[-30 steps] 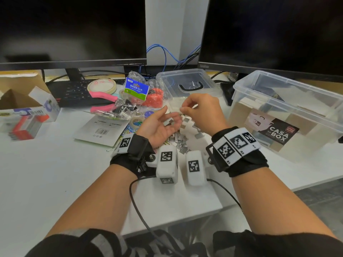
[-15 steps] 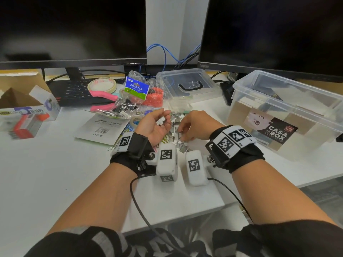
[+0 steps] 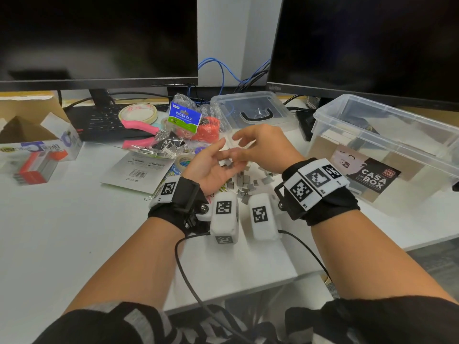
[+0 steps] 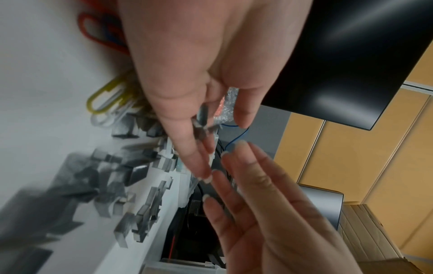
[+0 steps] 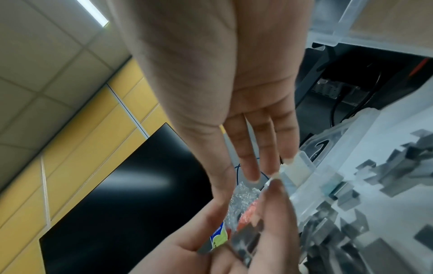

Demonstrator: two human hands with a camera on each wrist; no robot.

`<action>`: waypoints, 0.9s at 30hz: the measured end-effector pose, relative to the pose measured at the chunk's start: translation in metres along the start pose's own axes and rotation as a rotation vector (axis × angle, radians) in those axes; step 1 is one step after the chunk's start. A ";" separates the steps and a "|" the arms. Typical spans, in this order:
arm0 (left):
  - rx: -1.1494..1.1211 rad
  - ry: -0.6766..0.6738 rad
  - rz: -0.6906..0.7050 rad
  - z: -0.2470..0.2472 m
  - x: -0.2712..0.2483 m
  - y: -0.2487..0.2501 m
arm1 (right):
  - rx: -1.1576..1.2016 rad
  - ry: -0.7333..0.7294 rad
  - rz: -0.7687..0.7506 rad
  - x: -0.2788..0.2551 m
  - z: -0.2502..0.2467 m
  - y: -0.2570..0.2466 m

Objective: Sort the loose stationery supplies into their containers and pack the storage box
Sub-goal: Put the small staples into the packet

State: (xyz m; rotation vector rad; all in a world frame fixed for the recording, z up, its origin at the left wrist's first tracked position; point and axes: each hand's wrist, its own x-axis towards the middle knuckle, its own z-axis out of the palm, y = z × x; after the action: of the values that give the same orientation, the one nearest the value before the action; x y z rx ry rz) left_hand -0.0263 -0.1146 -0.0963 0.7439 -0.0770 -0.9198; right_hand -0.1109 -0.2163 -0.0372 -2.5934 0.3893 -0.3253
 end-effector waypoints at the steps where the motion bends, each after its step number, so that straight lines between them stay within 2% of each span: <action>1: -0.022 0.018 0.009 0.000 0.000 0.001 | -0.013 0.046 0.022 0.001 0.002 0.002; 3: -0.066 0.073 0.041 -0.002 0.000 0.003 | -0.077 0.114 0.107 0.002 0.004 0.008; 4: -0.078 0.094 0.058 -0.004 0.001 0.004 | -0.124 0.074 0.152 0.001 0.005 0.010; 8: -0.058 0.127 0.077 -0.006 0.002 0.006 | -0.260 -0.329 0.196 -0.007 0.007 0.011; 10: -0.049 0.132 0.080 -0.005 0.002 0.005 | -0.265 -0.389 0.189 -0.007 0.009 0.010; 19: -0.043 0.133 0.082 -0.006 0.003 0.003 | -0.212 -0.349 0.153 -0.006 0.012 0.013; 24: -0.019 0.107 0.090 -0.002 0.000 0.003 | -0.149 -0.269 0.165 -0.005 0.009 0.013; 27: 0.000 0.085 0.080 -0.001 0.000 0.003 | -0.162 -0.161 0.103 -0.003 0.005 0.011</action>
State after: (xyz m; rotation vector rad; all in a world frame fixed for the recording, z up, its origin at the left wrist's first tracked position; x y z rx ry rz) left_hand -0.0239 -0.1131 -0.0948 0.7739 -0.0315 -0.8110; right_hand -0.1143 -0.2224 -0.0473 -2.7199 0.5083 -0.0497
